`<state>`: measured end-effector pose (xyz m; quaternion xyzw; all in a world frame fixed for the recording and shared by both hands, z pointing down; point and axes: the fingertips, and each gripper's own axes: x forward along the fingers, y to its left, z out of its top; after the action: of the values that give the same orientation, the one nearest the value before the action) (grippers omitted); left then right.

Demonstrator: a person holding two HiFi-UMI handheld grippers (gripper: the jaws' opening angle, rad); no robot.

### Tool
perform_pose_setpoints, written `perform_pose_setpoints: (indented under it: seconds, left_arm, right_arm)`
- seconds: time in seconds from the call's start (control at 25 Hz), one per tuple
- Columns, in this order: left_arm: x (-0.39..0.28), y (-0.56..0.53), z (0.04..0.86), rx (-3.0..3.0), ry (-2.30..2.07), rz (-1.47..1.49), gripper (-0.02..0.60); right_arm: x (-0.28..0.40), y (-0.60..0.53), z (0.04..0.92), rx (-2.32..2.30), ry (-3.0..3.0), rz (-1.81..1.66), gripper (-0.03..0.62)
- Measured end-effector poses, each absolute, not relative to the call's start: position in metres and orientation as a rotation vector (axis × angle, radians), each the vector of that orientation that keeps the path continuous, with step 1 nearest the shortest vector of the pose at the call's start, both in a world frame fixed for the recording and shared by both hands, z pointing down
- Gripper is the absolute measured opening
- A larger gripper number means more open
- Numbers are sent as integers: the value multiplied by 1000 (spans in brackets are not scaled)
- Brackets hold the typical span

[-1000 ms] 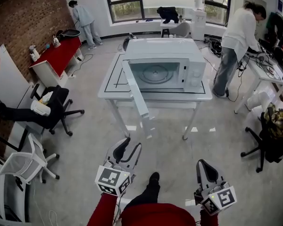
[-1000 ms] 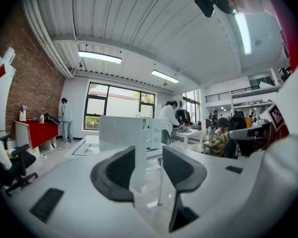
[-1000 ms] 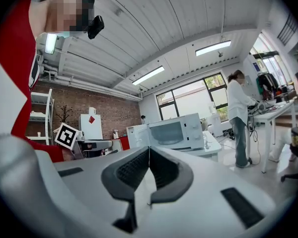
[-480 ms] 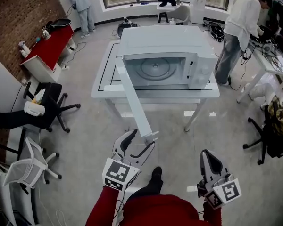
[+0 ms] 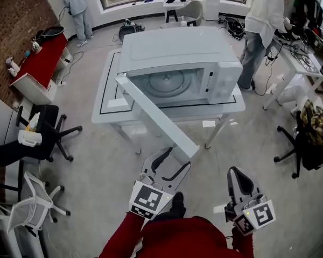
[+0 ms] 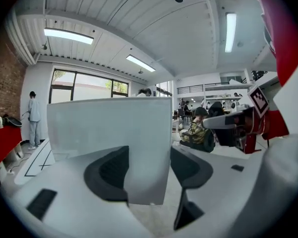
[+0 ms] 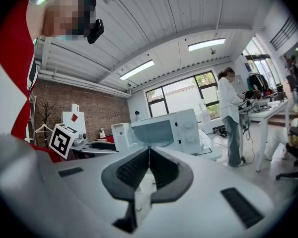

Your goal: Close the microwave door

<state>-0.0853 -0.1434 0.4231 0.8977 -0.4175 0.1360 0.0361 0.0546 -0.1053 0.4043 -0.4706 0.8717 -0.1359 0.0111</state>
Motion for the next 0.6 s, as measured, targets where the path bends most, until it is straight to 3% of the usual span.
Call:
perform_pose_setpoints:
  seconds: [0.6]
  left_arm:
    - [-48,-239,425,2749,-1264,249,268]
  right_arm:
    - [91,-133,409,-1611,2632,-427,14]
